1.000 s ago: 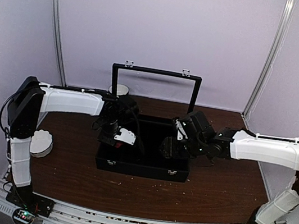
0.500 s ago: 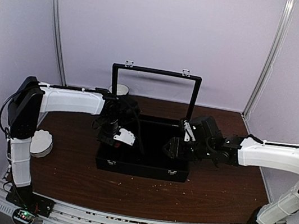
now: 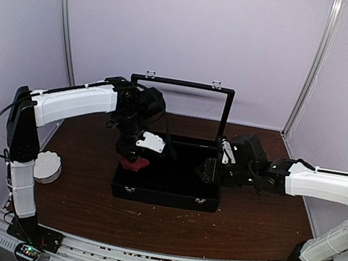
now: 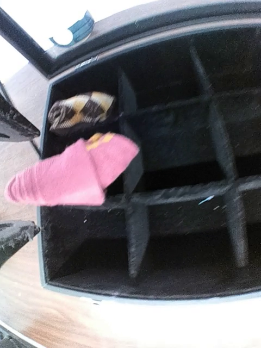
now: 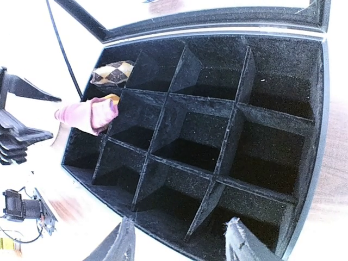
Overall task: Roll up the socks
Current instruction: Place the sock in the storage box, then adjust the sock in the storage box.
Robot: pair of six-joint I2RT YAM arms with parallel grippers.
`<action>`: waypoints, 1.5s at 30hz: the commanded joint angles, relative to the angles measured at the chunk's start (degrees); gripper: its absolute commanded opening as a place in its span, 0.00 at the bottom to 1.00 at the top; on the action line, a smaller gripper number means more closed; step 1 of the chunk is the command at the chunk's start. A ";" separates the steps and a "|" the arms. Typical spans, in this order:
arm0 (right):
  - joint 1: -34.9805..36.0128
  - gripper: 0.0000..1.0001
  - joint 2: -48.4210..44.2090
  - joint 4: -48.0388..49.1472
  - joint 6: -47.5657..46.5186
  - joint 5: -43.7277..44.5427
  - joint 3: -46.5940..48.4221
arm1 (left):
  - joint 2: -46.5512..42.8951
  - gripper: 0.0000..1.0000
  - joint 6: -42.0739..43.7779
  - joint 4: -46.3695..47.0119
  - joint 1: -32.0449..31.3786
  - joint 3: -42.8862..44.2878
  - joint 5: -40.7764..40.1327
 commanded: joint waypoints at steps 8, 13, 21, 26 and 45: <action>-0.31 0.57 -1.76 3.40 1.64 -1.26 -4.12 | 13.69 0.33 -6.90 7.08 0.67 11.85 0.32; -0.31 0.57 -2.78 3.78 1.82 -1.04 -5.39 | 13.71 0.31 -6.64 9.86 0.96 6.68 -4.97; -0.31 0.57 -2.63 3.62 1.64 -1.10 -5.24 | 11.14 0.31 -5.64 12.62 1.22 0.44 -8.23; -0.29 0.58 -2.27 3.44 1.61 -1.13 -5.37 | 7.99 0.31 -5.58 13.55 1.67 -3.46 -8.58; -0.34 0.58 -2.78 3.32 1.61 -0.66 -5.64 | 12.69 0.36 -7.11 20.02 1.14 -1.53 -19.33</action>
